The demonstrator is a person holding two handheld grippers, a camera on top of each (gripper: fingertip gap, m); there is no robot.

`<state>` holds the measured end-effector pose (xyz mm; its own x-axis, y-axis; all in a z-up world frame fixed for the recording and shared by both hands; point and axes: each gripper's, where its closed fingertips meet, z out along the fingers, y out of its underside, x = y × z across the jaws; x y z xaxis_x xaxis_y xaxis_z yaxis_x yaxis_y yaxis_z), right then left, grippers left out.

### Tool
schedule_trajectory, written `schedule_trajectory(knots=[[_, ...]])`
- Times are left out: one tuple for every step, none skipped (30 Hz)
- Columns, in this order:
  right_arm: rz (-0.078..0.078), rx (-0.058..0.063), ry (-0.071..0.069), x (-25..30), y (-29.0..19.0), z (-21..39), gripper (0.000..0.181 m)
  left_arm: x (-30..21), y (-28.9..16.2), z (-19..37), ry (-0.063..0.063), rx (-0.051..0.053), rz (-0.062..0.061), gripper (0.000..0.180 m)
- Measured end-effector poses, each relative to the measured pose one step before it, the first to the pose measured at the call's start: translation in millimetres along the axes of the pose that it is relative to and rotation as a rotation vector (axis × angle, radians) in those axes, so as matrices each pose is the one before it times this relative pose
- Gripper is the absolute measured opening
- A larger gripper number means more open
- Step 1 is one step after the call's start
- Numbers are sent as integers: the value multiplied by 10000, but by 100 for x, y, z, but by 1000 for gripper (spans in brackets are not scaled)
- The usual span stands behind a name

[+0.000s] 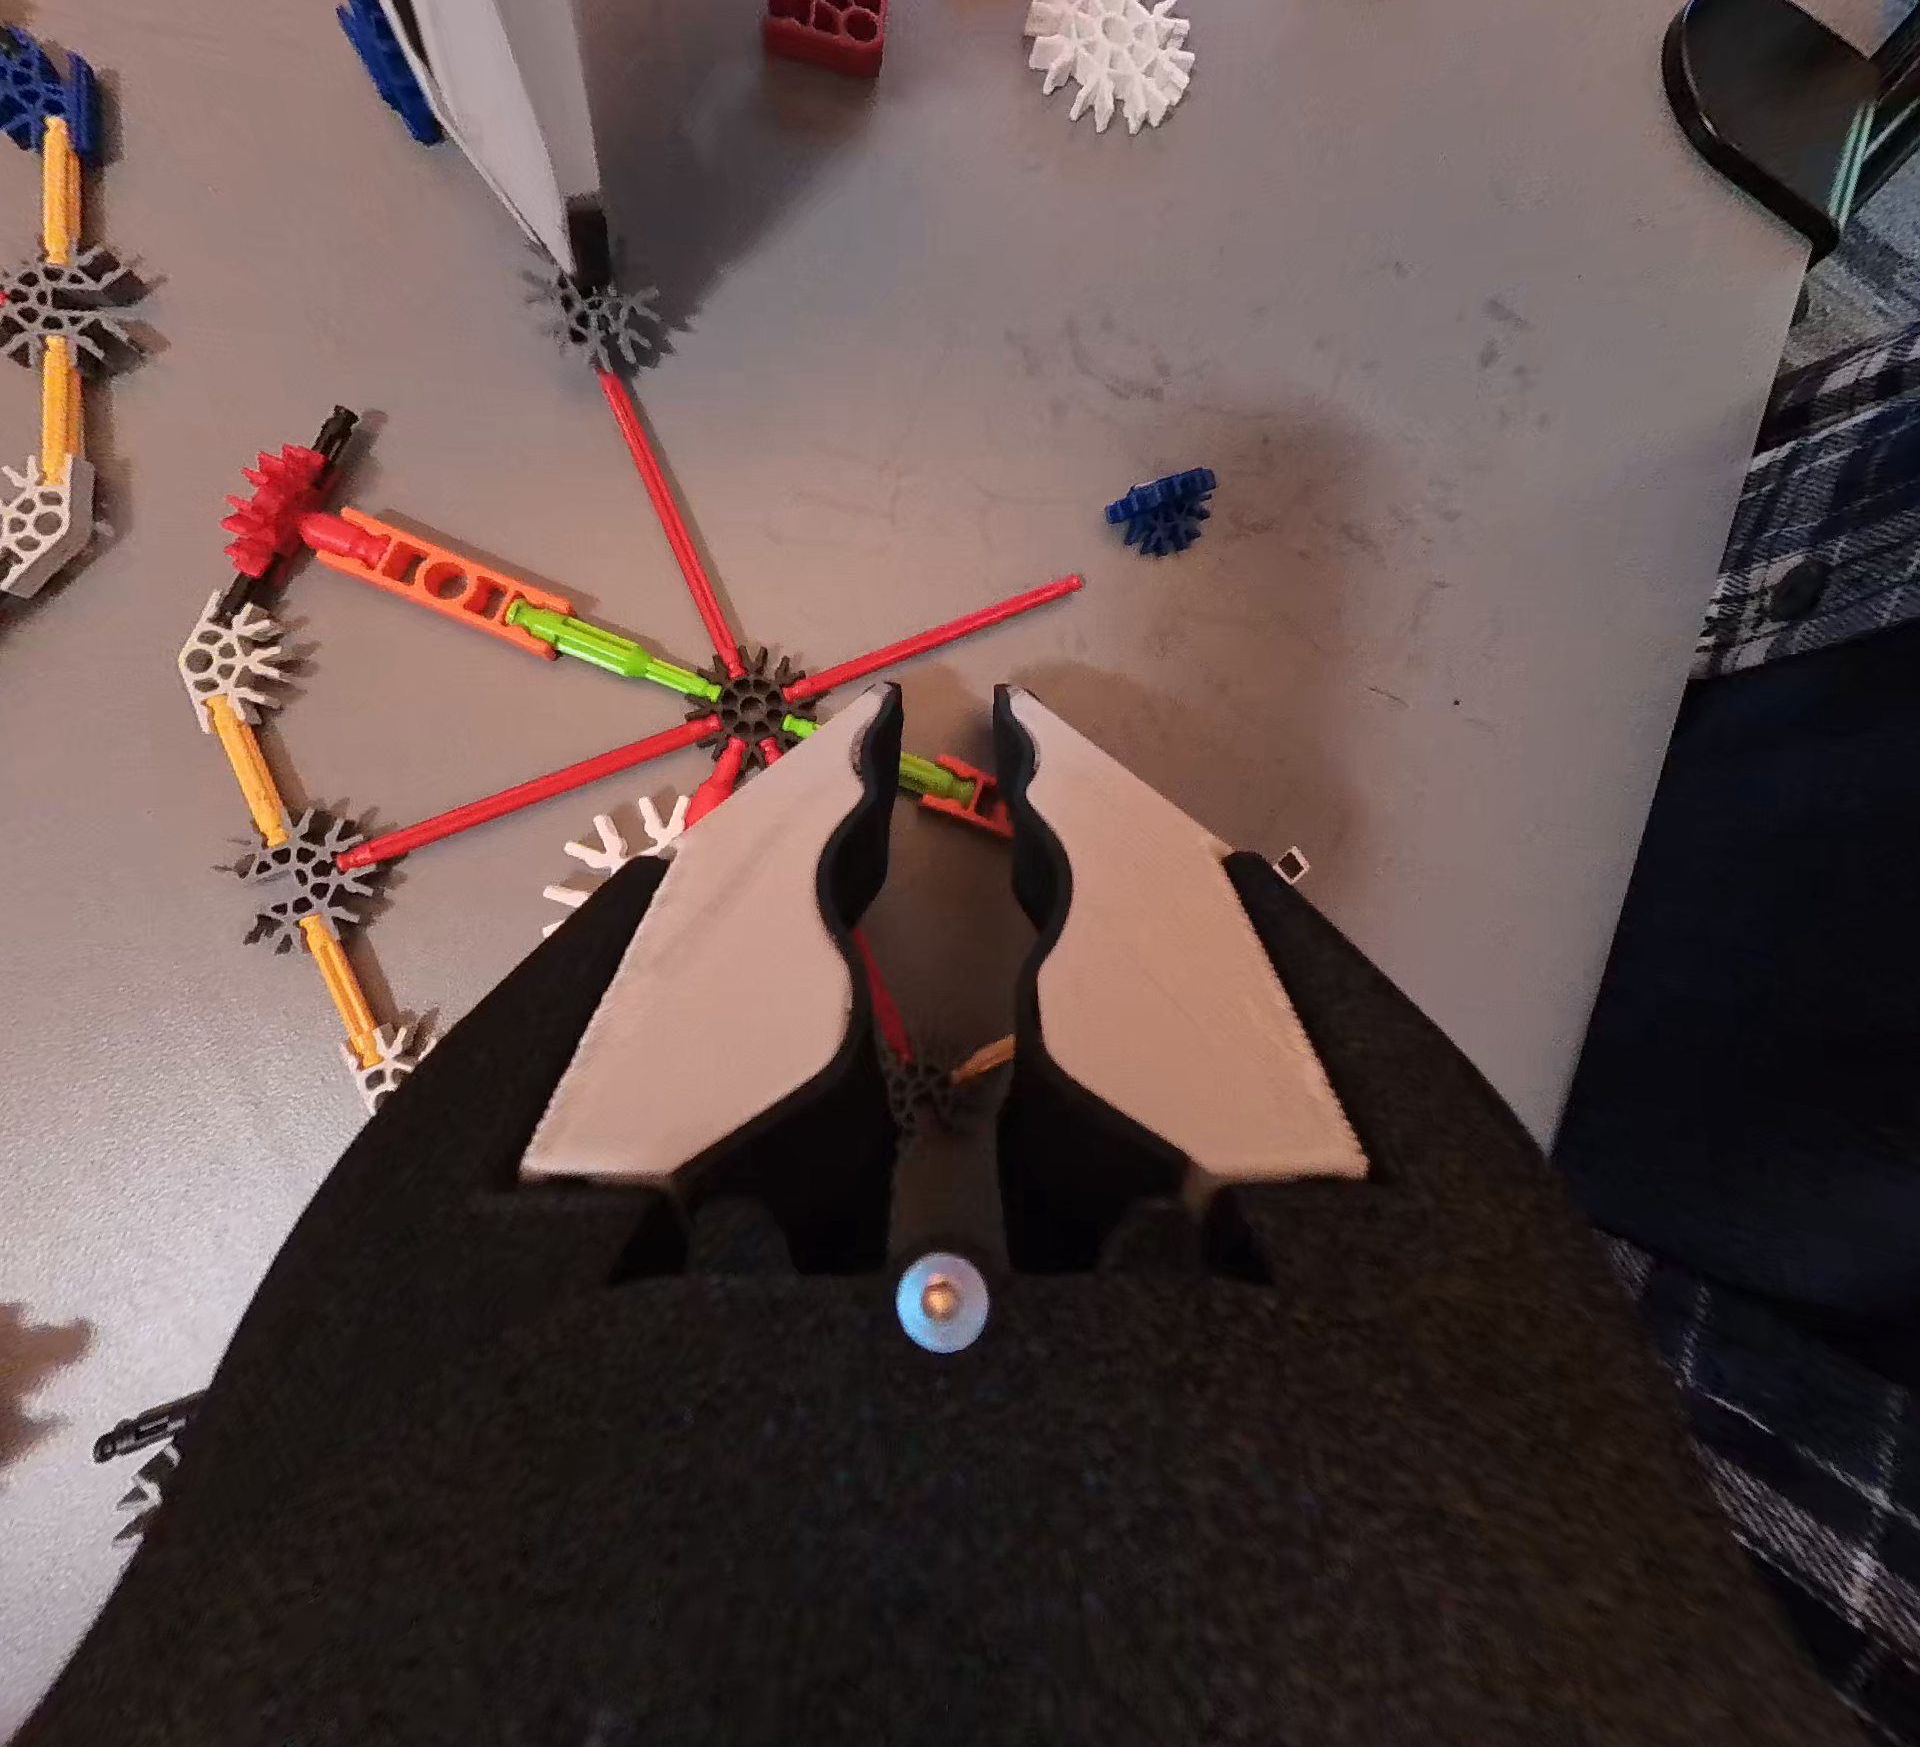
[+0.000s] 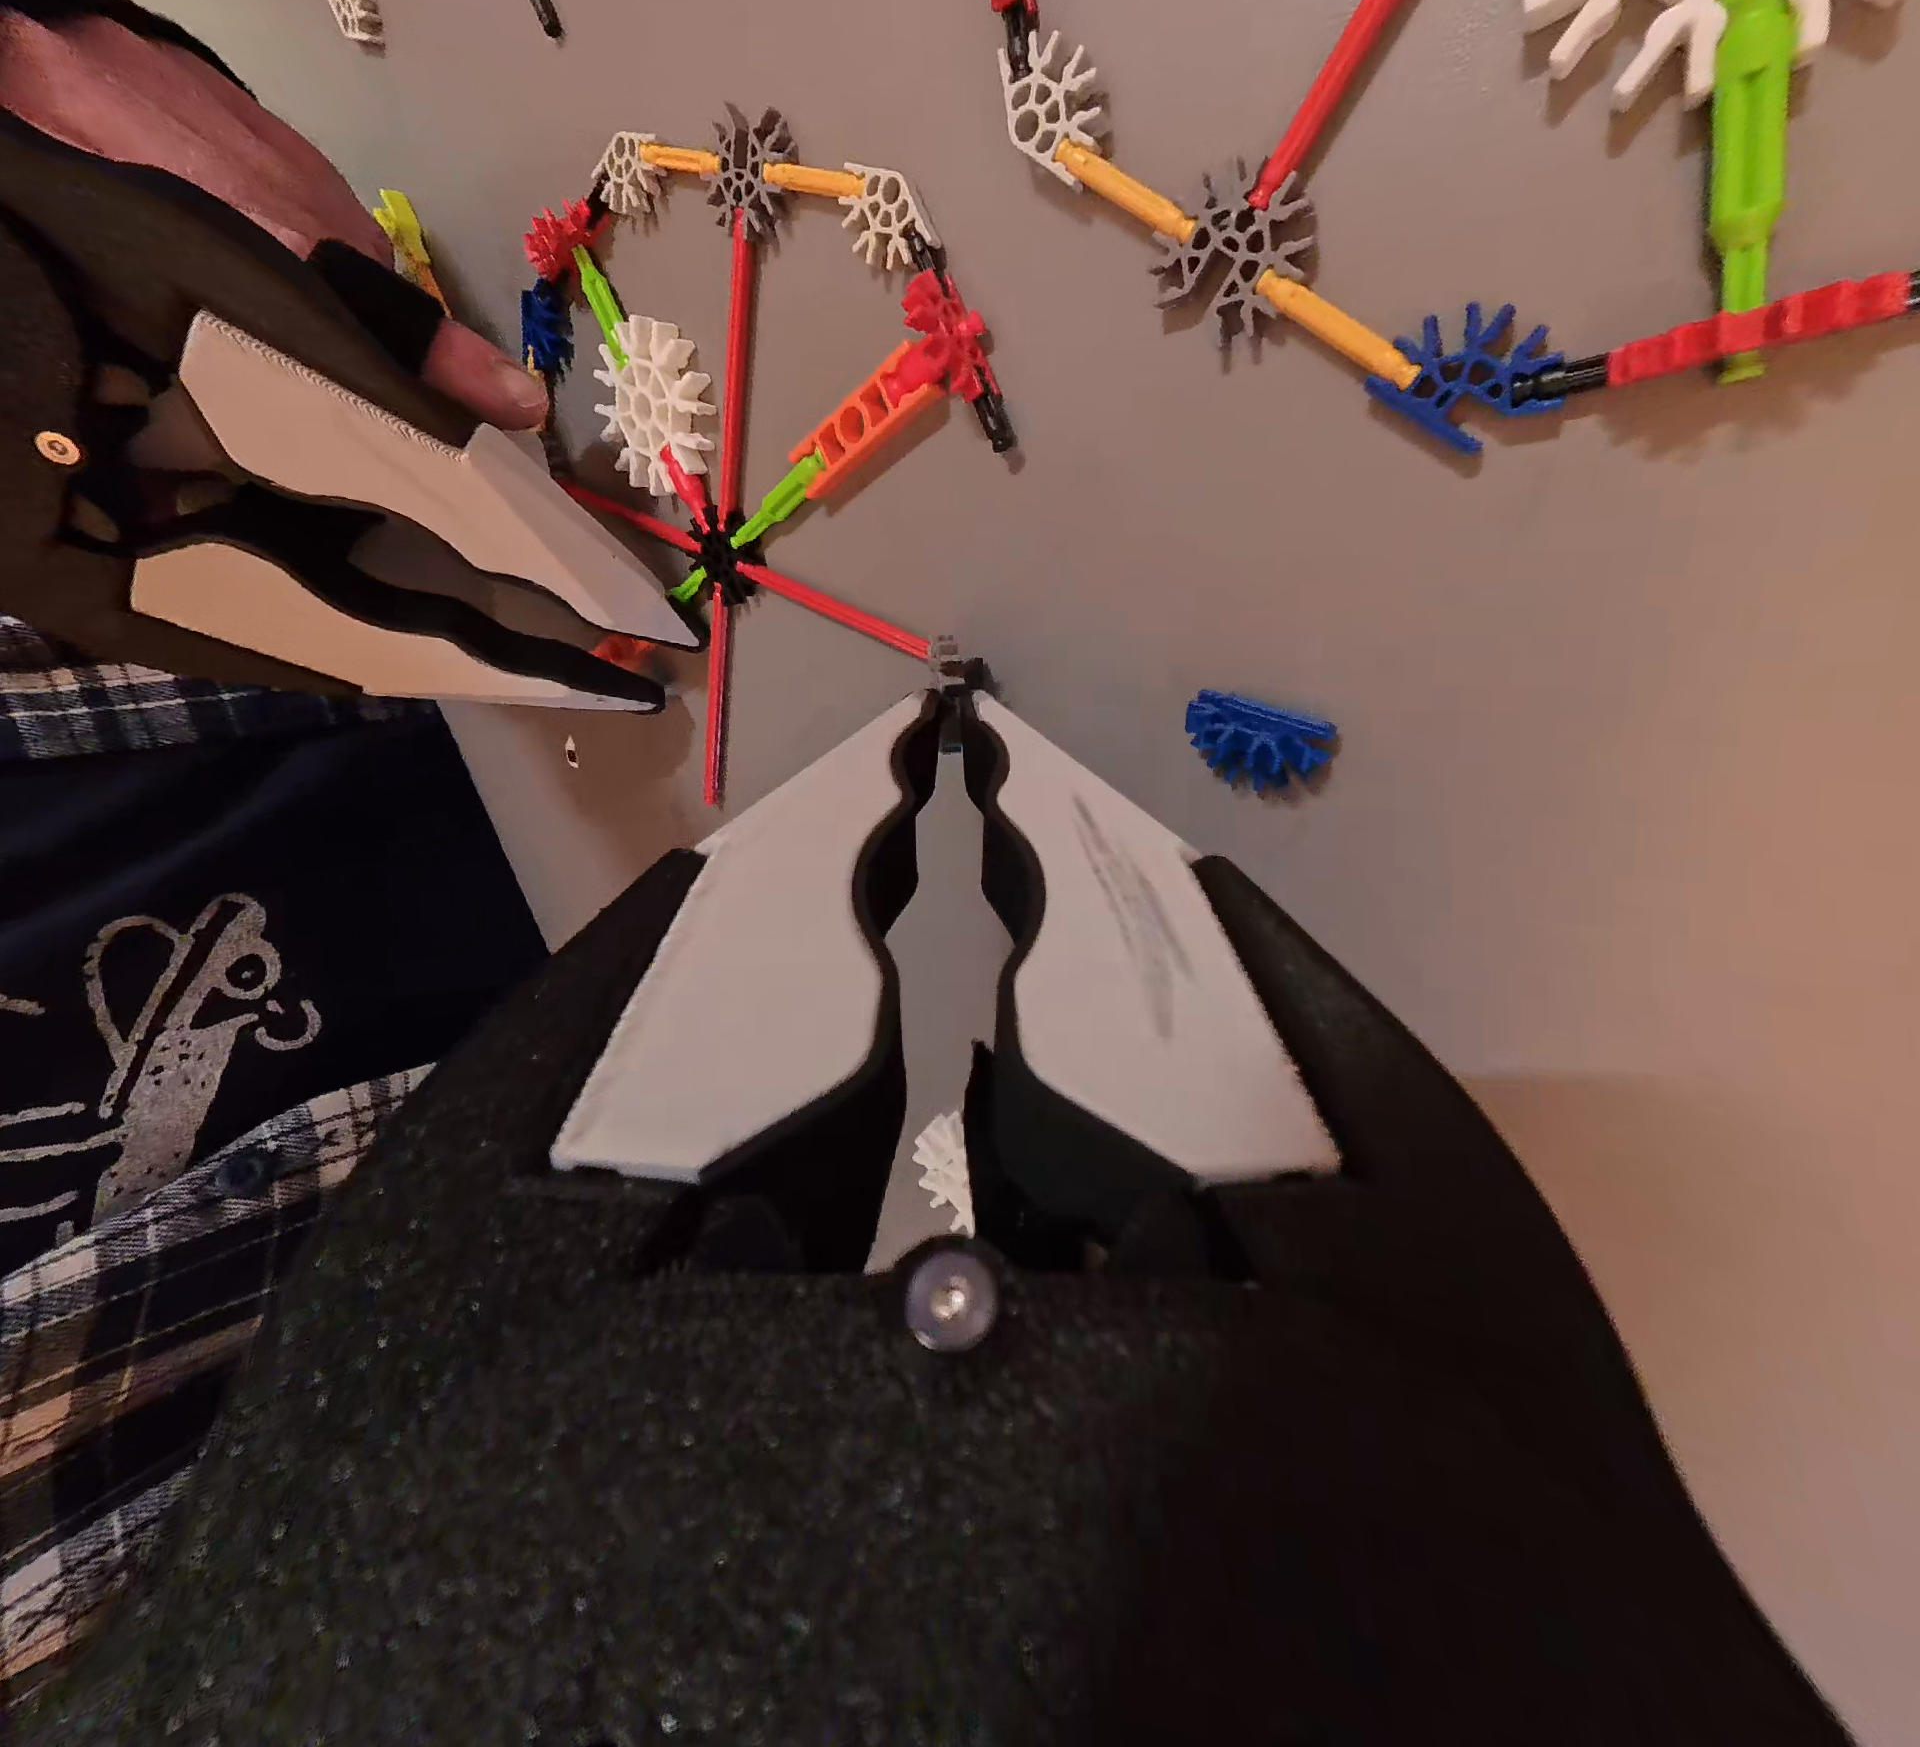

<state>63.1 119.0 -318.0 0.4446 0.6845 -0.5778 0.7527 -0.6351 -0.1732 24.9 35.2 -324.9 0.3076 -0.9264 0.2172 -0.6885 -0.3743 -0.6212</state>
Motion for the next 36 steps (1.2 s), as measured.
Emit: schedule_trajectory(knots=[[14,3,-34,53,-71,-63,2,0,-9,-1,9,6,-12,16],[0,-69,-50,23,37,-16,2,2,-5,7,12,7,-13,16],[-28,-116,-46,-4,86,42,2,6,-5,-4,10,3,-21,16],[-15,-91,-29,2,33,44,2,-8,2,-2,-2,-4,-6,15],[1,-48,-27,10,-57,43,2,-15,2,-1,-11,-1,0,15],[1,-22,-55,-26,-87,31,2,6,-5,3,0,4,-8,15],[-17,-20,-79,-80,-68,15,2,-7,9,-2,2,5,-11,15],[-22,-4,-44,-62,-77,-26,2,8,5,-4,-4,4,-10,15],[-19,1,-11,-29,-67,-68,2,-3,-2,-8,-12,0,-3,15],[-32,-19,-12,-31,-47,-61,2,6,6,5,-15,-1,5,15],[-39,-64,-6,-40,27,-51,2,-2,-5,2,-6,4,-10,15],[-22,-70,42,53,22,-45,2,8,-4,3,-4,5,-8,15],[-1,-38,50,92,-39,-77,2,-5,1,-1,-6,-1,-4,15],[1,-12,14,47,-88,-75,2,-9,2,2,-8,-6,3,15],[-25,-11,-22,-21,-82,-73,2,-4,8,-4,-2,-5,2,15],[-23,-5,-11,-7,-90,-69,2,3,2,-6,5,0,-12,15],[-2,1,-7,30,-89,-51,2,2,-1,1,-1,1,-4,15],[-9,-19,-22,13,-45,-16,2,-3,1,4,-8,-3,5,15],[-9,-38,-16,21,-4,19,2,7,1,-5,-9,-4,6,15],[4,-25,8,56,-12,31,2,-5,9,6,-2,-2,0,15],[10,-29,-8,27,8,52,2,-3,-1,-4,3,3,-7,15],[-3,-40,-19,21,38,93,2,-5,-2,-3,3,4,-5,15],[11,-22,-32,13,30,112,2,3,-4,2,1,3,-3,15],[23,-11,-30,31,12,115,2,-9,9,2,0,0,-8,15],[26,-11,-16,64,30,113,2,-3,3,-1,-1,-2,3,15],[19,17,-29,27,-29,77,2,2,1,0,3,-1,4,15],[20,48,-55,-30,-85,14,2,-11,2,4,6,3,-6,15],[12,6,-29,-17,-17,19,2,-8,-2,-1,1,-2,1,15],[-1,3,-30,-59,-1,16,2,-12,-2,3,-2,-6,6,15],[1,19,-93,-157,-3,30,2,-27,-6,-2,0,-4,-1,15],[-23,62,-113,-238,-62,1,2,-14,2,7,3,-2,-4,15],[-12,41,-2,-114,-38,-18,2,-3,1,-5,5,2,-2,14],[1,-78,159,179,116,4,2,-17,-6,11,1,3,-3,14],[14,-103,149,208,140,36,2,-2,1,-2,5,-3,-1,14],[11,-3,-9,16,-24,25,2,-17,8,-7,4,-11,6,14],[-1,10,-73,-71,-37,38,2,-18,-2,6,-6,-11,10,14]])
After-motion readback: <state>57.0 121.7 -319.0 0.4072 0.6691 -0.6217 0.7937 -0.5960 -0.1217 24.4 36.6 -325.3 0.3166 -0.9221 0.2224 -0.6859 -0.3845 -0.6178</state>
